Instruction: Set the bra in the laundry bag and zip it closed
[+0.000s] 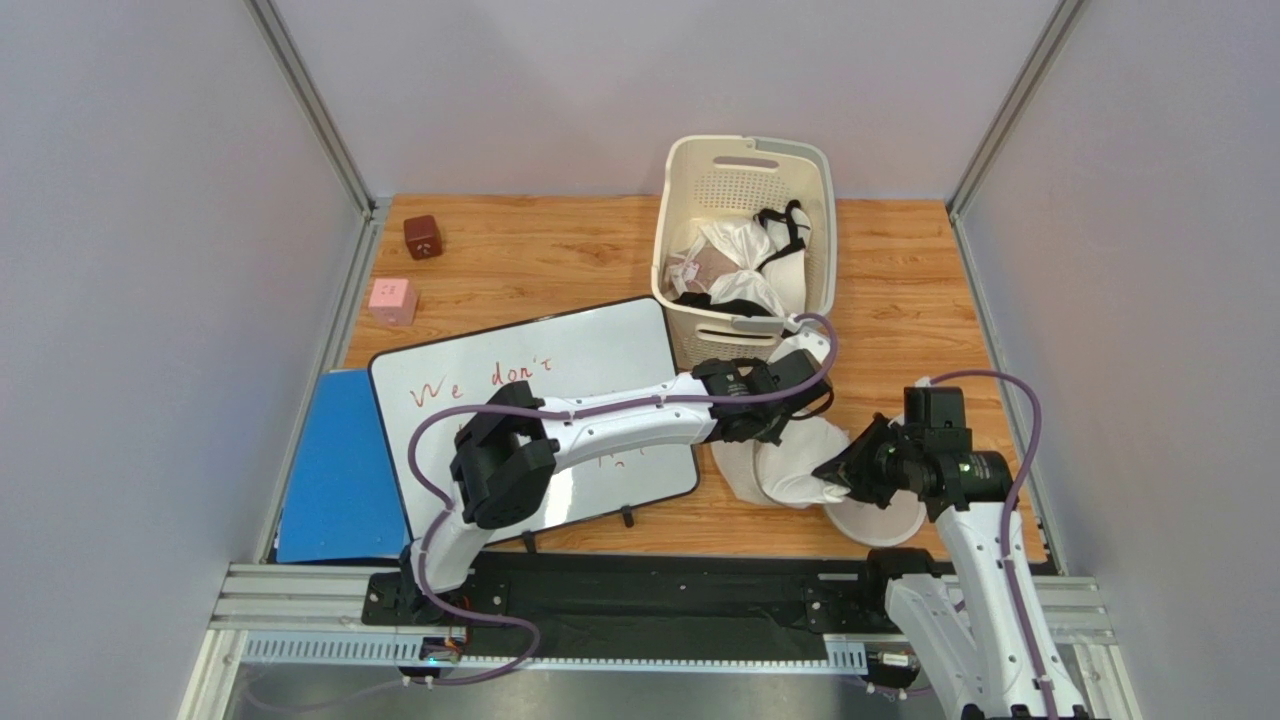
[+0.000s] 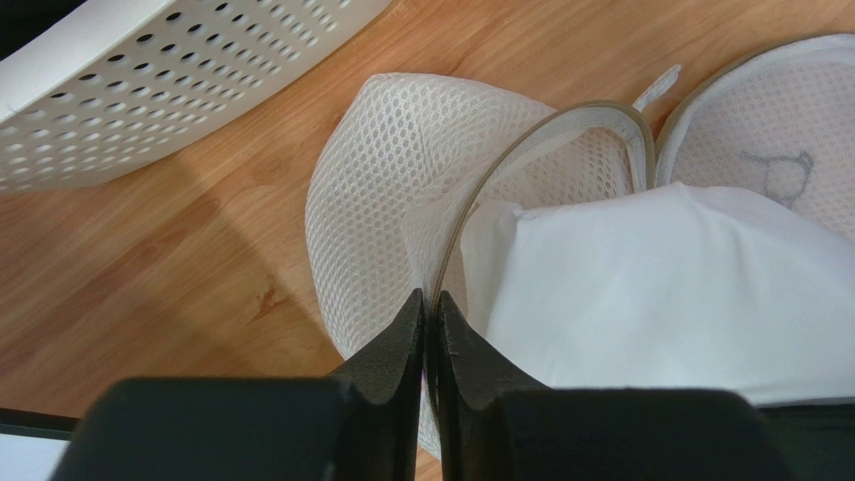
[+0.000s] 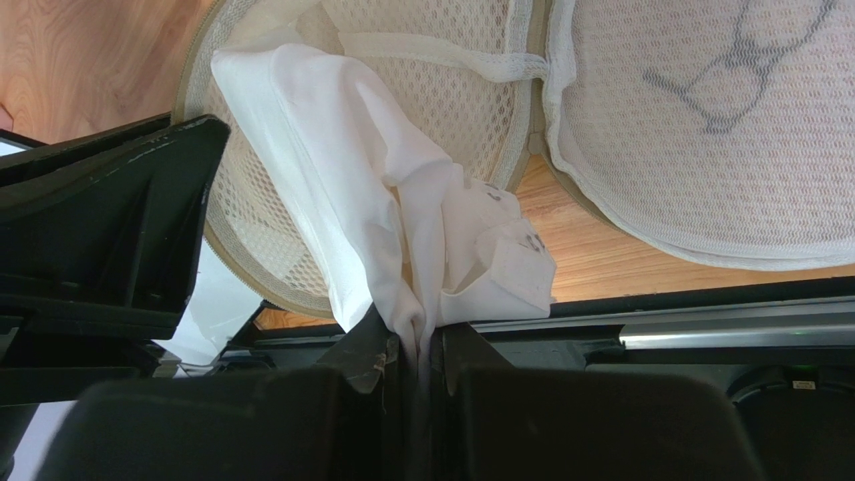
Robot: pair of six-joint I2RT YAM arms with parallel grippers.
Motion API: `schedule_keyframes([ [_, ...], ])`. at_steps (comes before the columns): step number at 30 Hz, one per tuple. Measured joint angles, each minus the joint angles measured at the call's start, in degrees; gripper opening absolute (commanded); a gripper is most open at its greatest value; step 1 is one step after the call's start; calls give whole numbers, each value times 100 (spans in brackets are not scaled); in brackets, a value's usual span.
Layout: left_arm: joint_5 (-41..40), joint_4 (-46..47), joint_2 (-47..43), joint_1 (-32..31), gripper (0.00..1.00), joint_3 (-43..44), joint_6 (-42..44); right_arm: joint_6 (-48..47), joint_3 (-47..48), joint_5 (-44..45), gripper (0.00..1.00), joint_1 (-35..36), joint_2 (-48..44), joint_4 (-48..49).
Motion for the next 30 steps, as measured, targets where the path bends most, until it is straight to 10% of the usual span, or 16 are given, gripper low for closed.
schedule_keyframes([
  [22, 1191, 754, -754, -17, 0, -782, -343, 234, -997, -1451, 0, 0, 931, 2695],
  [30, 1394, 824, -920, 0, 51, -885, -267, 240, -1128, -1510, 0, -203, 964, 3132],
])
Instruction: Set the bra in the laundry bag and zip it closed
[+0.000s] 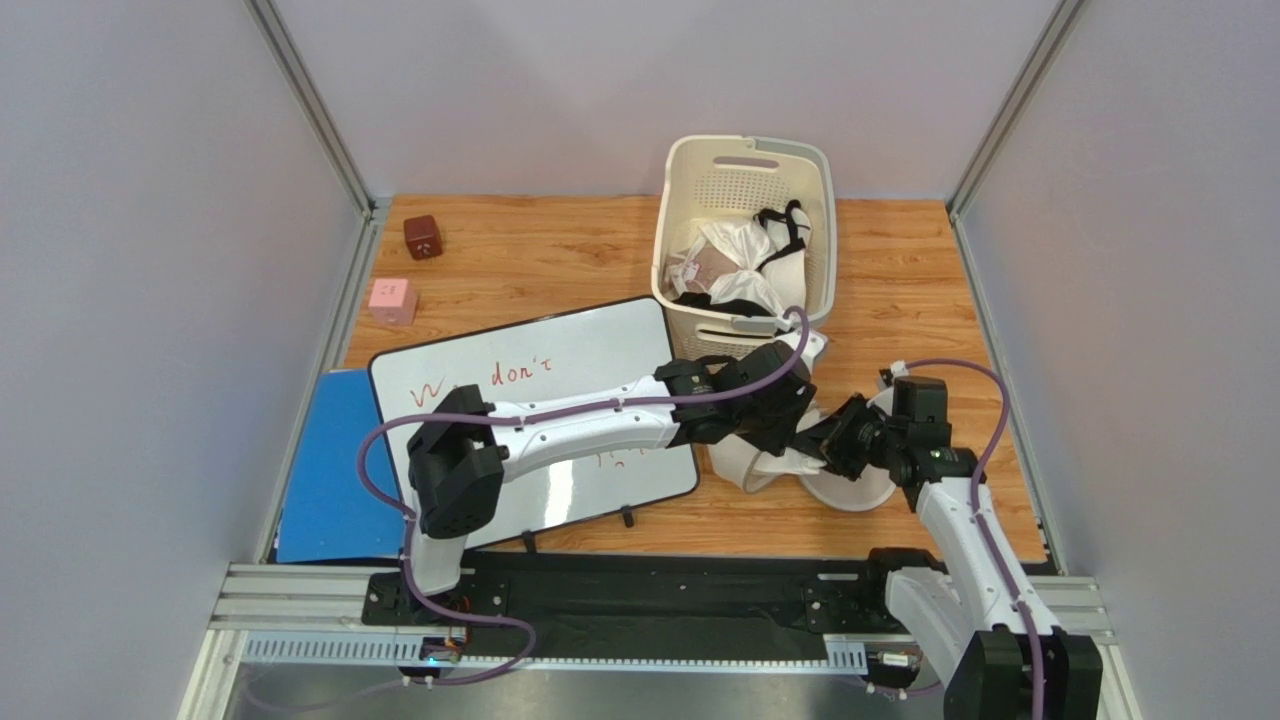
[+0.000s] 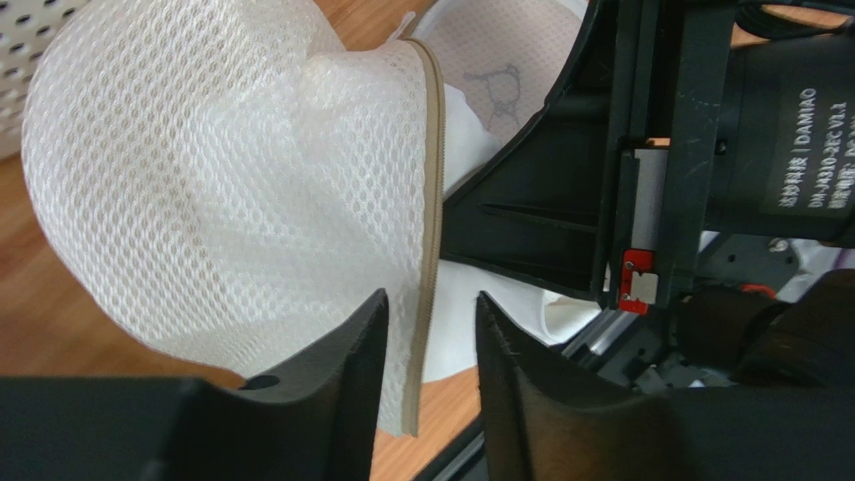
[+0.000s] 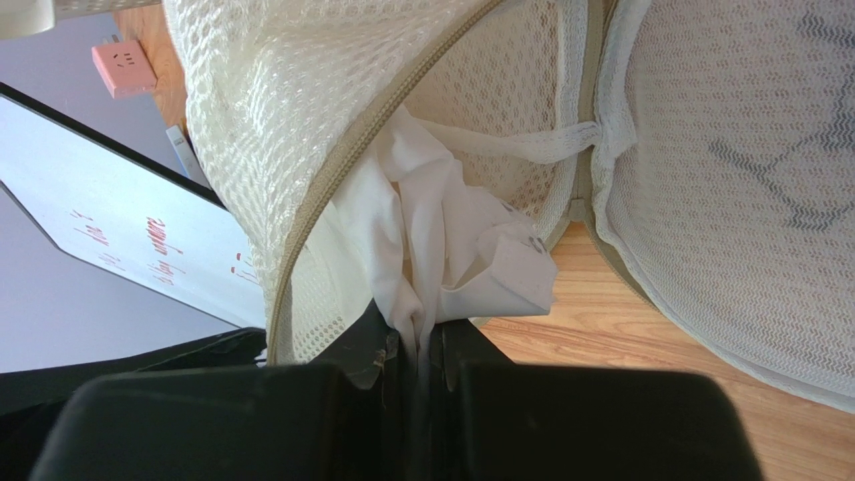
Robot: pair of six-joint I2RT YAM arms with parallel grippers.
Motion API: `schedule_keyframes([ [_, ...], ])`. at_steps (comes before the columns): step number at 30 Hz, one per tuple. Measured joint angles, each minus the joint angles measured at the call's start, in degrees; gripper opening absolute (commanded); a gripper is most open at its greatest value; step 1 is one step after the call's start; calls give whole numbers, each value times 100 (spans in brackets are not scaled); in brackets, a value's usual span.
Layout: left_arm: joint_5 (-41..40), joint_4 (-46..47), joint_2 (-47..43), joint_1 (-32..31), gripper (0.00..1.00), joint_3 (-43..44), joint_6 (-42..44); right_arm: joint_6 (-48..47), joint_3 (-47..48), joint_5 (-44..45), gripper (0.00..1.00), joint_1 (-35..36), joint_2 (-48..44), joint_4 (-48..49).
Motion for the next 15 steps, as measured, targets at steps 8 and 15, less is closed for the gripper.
schedule_keyframes([
  [8, 127, -184, -431, 7, 47, -37, 151, 26, -28, 87, 0, -118, -629, -433],
  [15, 754, 7, -1397, 4, 53, -872, -190, 33, -22, 24, 0, -142, -535, -623],
])
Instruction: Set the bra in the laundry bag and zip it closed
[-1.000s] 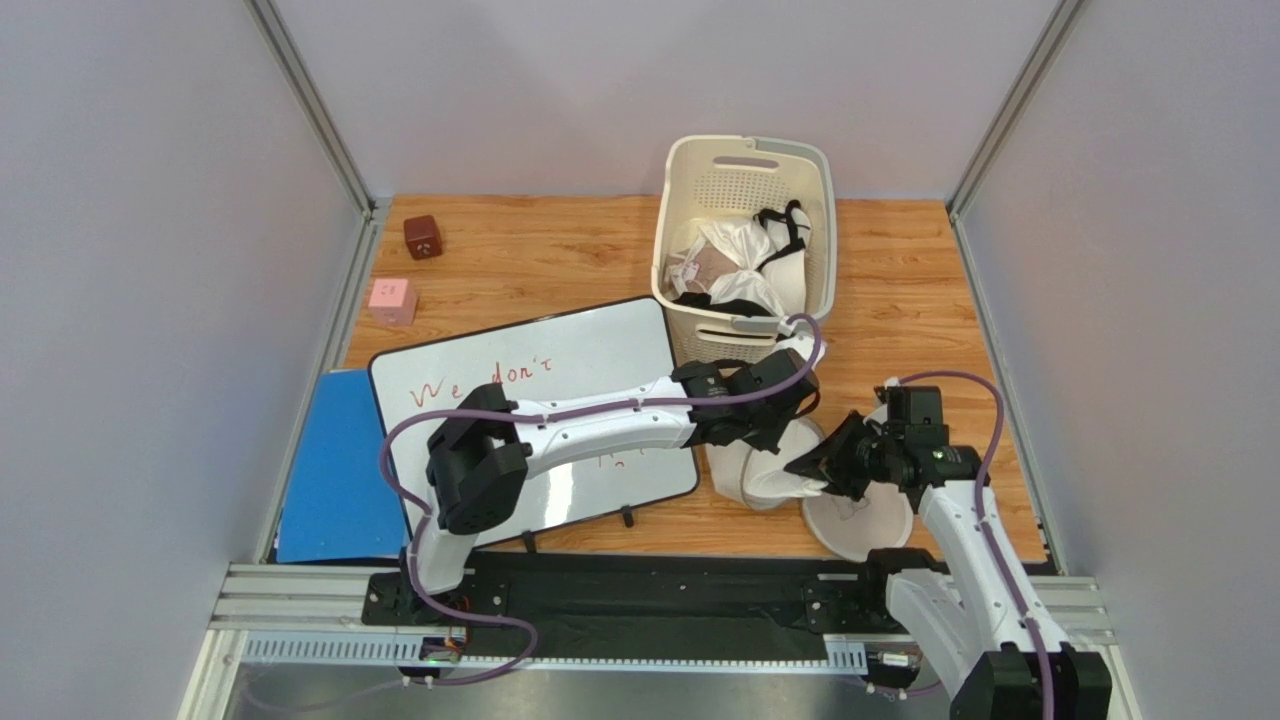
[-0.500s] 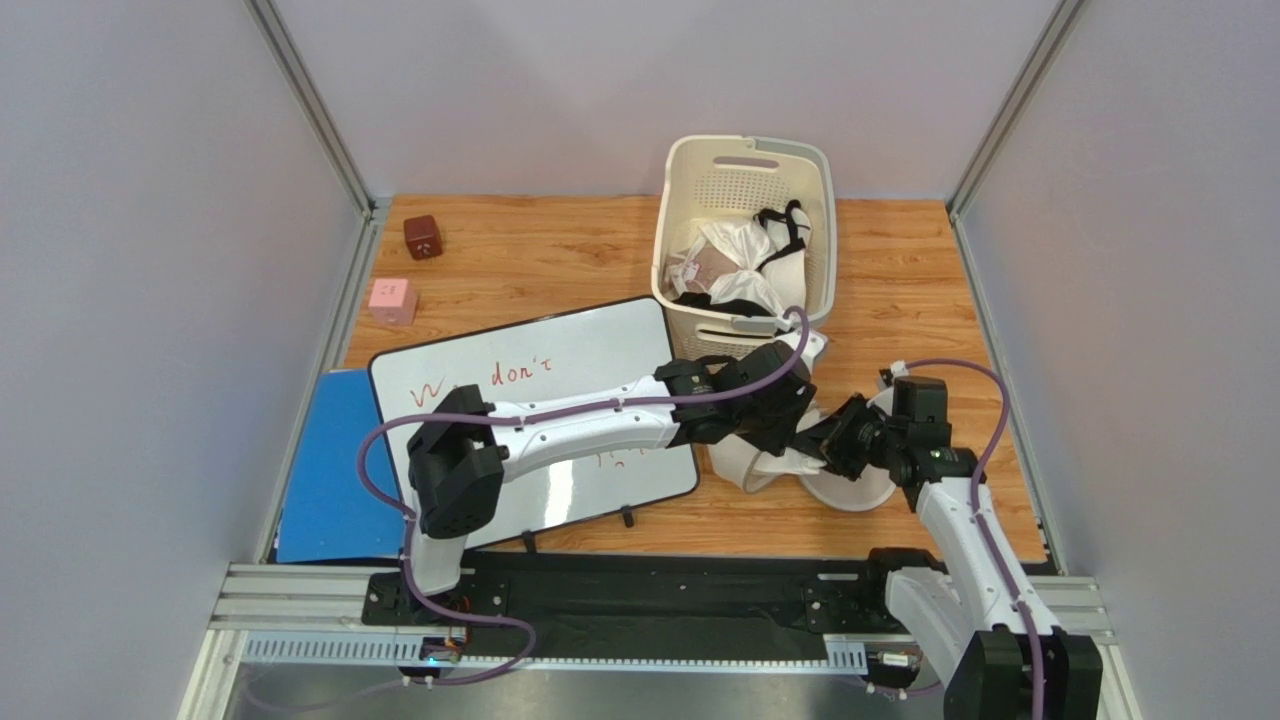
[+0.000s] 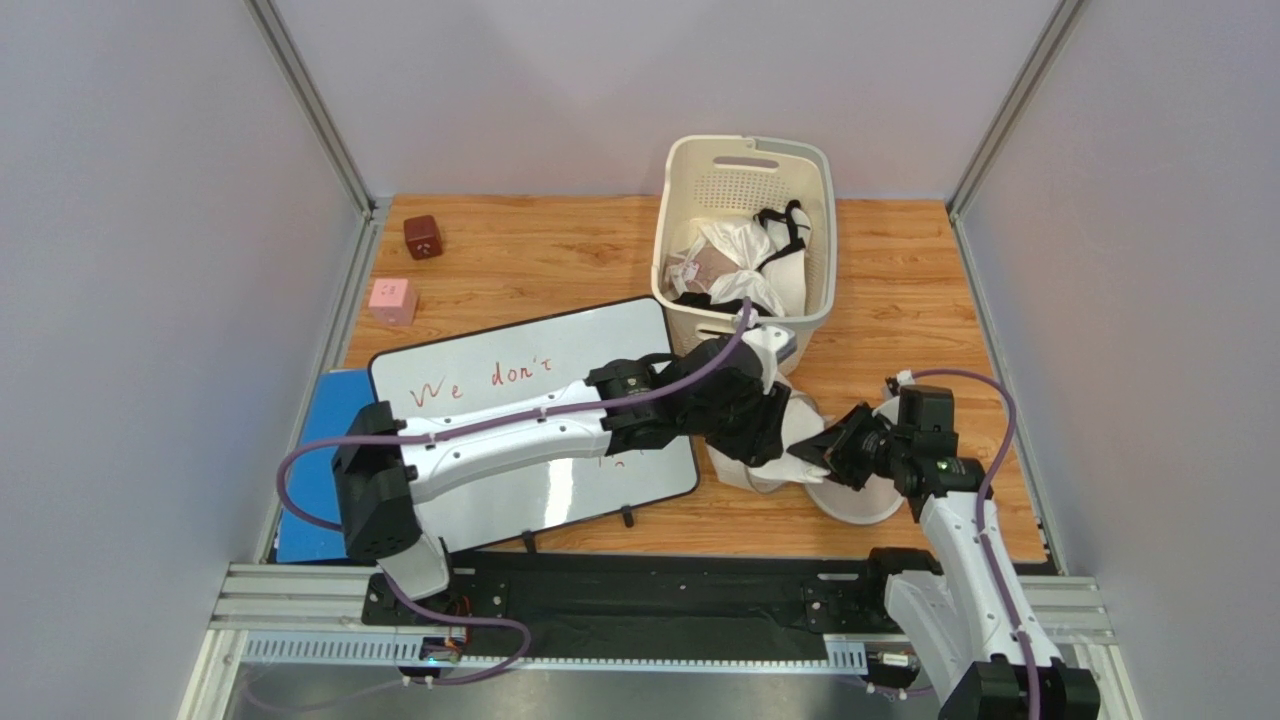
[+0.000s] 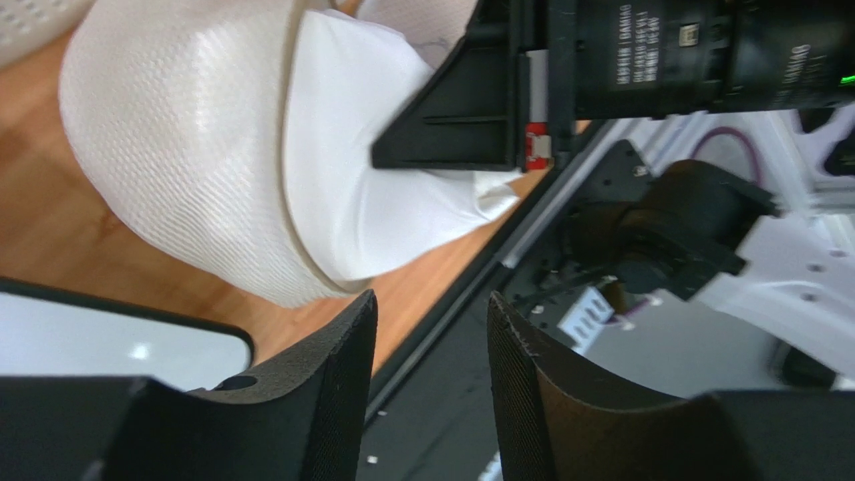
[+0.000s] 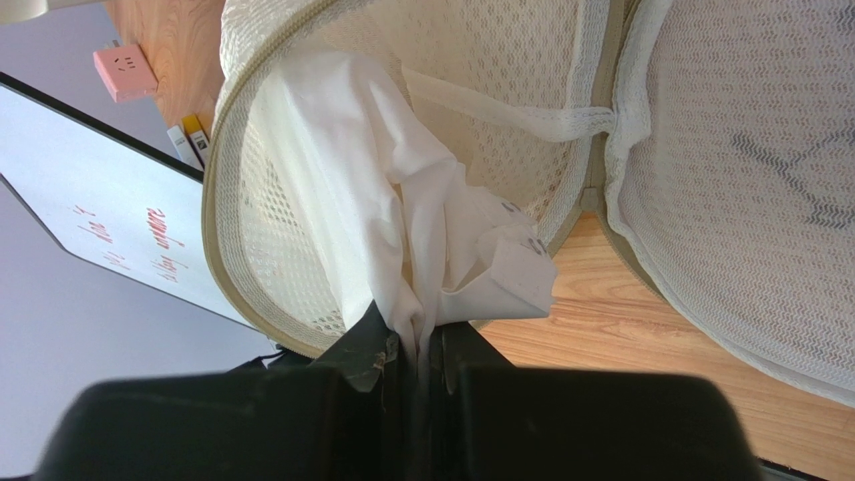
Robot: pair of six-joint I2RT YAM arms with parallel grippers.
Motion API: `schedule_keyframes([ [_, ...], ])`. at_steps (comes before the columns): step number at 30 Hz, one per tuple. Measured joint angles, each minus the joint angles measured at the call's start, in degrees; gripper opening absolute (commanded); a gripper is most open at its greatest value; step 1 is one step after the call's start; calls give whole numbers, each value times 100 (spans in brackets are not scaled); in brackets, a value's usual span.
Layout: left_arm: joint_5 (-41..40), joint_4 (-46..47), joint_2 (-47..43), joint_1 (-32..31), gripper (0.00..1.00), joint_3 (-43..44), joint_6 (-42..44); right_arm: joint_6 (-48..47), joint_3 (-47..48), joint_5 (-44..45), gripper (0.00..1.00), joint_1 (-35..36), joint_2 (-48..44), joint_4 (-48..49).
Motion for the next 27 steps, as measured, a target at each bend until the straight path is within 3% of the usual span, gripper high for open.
schedule_keyframes([
  [6, 562, 269, -573, 50, 53, -538, -1119, 212, 4, -85, 0, -4, -219, -118],
  [11, 658, 507, -566, 76, 54, -931, -1410, 922, 52, -125, 0, -4, -345, -245],
  [17, -59, 990, -546, 26, 57, -1488, -1440, 1596, 391, -162, 0, -7, -232, -385],
  [22, -520, 1821, -501, -96, 58, -2026, -1954, 1954, 446, -105, 0, -11, -234, -413],
  [27, -1095, 2494, -407, -262, 67, -2118, -2271, 1978, 533, 7, 0, -22, -151, -581],
])
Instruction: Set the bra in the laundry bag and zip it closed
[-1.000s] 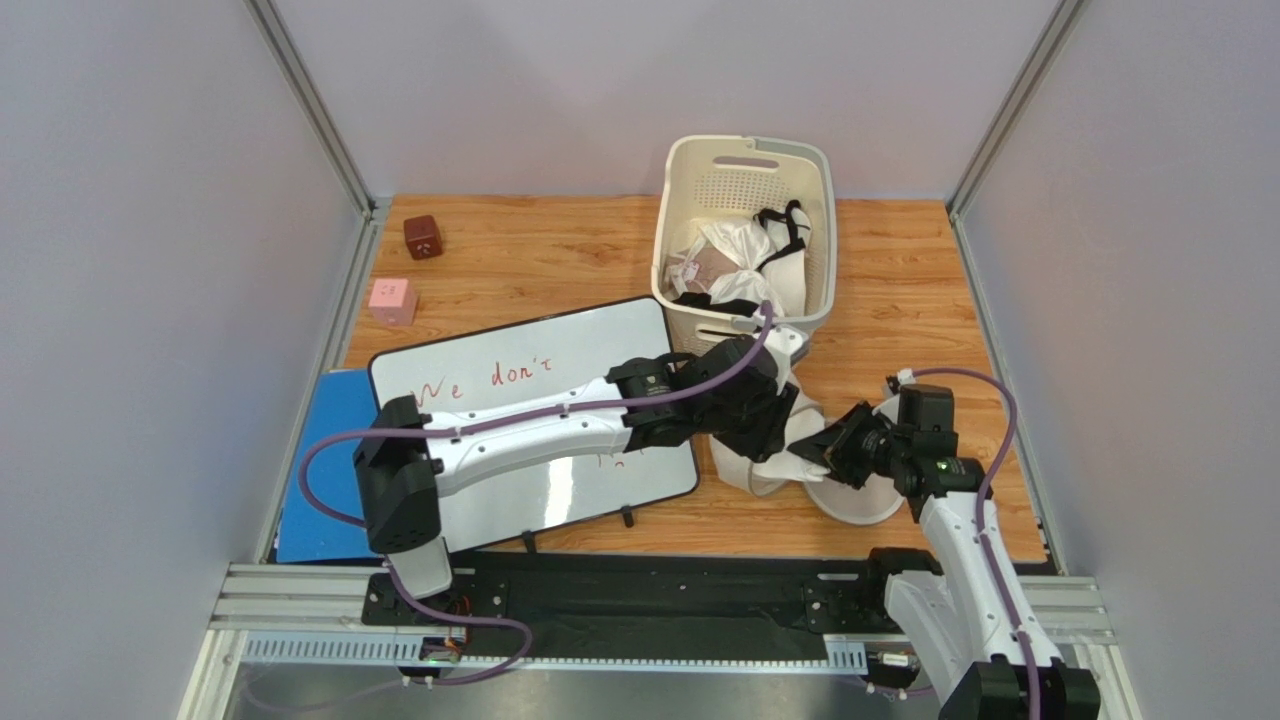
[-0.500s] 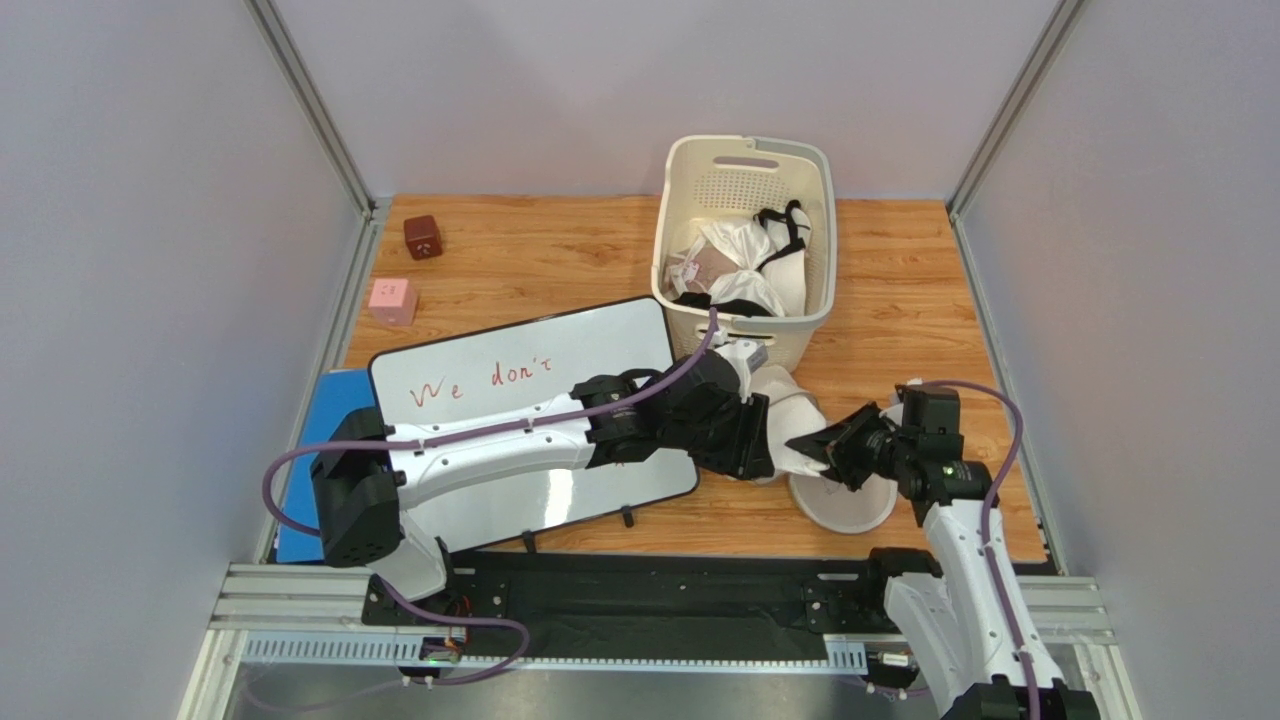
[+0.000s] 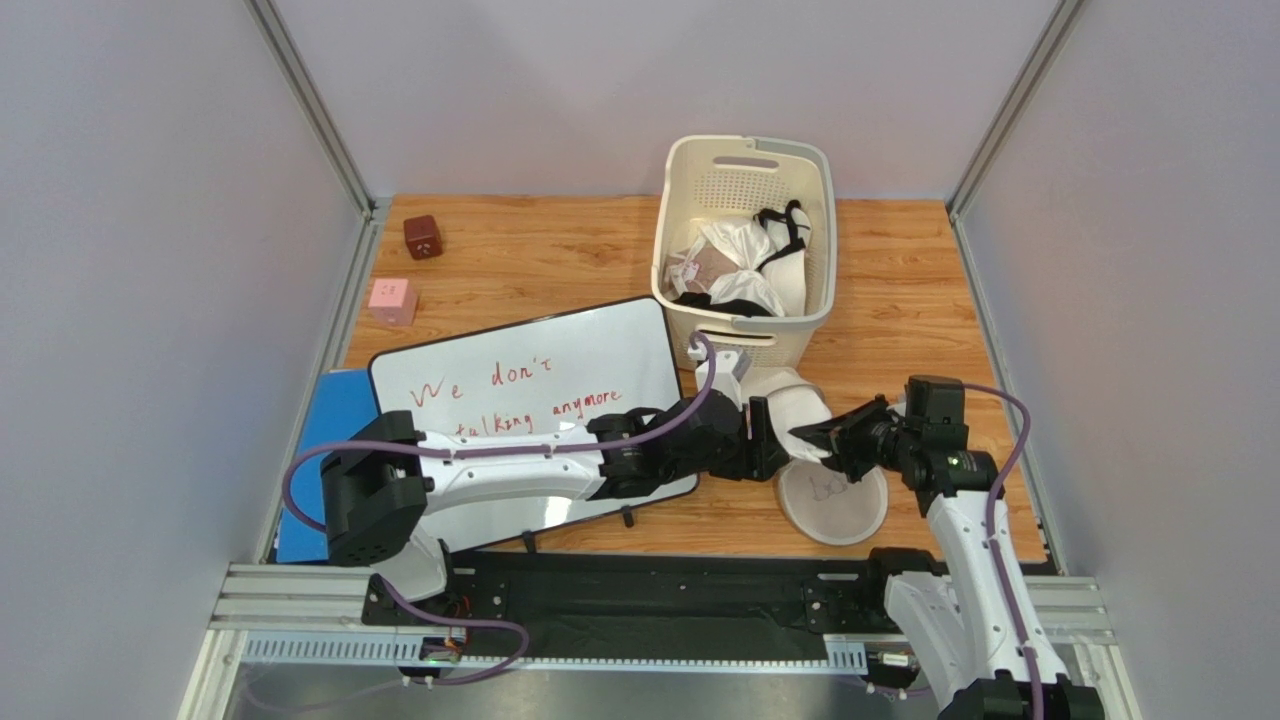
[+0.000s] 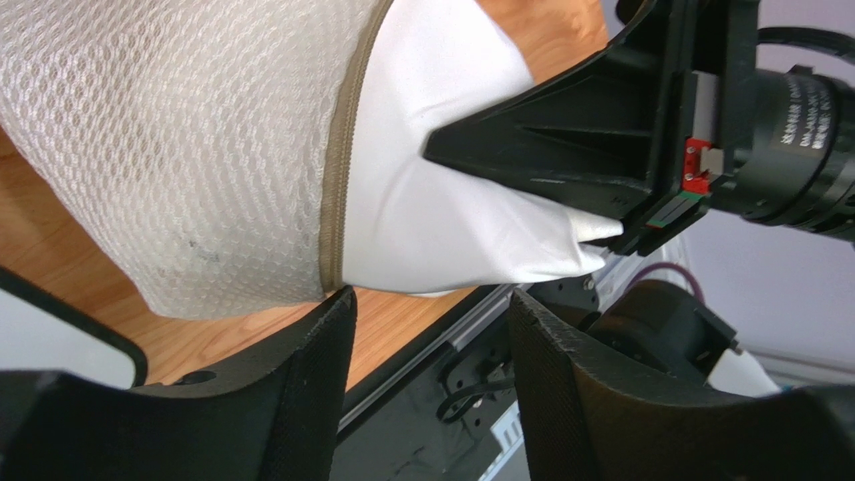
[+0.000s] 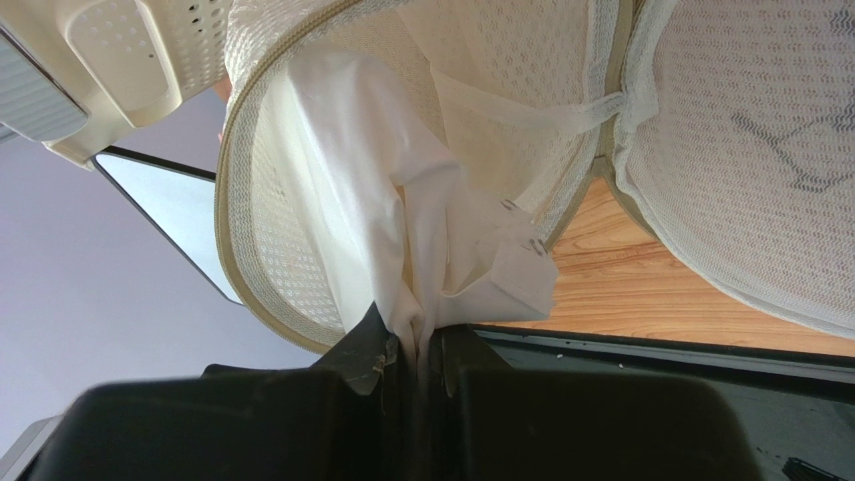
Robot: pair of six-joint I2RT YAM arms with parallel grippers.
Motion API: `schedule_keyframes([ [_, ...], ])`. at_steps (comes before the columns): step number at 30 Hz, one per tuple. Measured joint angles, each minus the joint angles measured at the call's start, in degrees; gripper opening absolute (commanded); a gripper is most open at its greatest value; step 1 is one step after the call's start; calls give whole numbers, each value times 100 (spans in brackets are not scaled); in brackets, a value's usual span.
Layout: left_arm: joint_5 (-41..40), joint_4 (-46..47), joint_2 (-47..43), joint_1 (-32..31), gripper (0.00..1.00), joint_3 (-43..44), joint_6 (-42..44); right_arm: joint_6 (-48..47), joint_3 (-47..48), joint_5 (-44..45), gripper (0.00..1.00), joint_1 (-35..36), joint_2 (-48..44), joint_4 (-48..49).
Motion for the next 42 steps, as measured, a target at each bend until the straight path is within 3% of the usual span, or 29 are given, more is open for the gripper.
schedule_keyframes([
  [7, -212, 444, 68, -52, 63, -175, -188, -90, 22, 92, 0, -4, 4, -90],
  [13, -313, -256, 63, -269, 58, 70, 551, -474, 120, 402, 0, -4, -109, -363],
  [22, -1943, -682, 118, -1657, 60, 149, 4240, -938, 490, 490, 0, -4, 166, -857],
  [28, -2192, 396, 210, -1558, 57, -269, 6660, -964, 544, 479, 0, -2, 179, -977],
  [36, -1556, 796, 791, -1266, 54, 186, 7993, -957, 546, 439, 0, -2, 273, -984],
  [42, -1351, 813, 1064, -1161, 42, 409, 8439, -918, 546, 372, 2, 57, 339, -992],
])
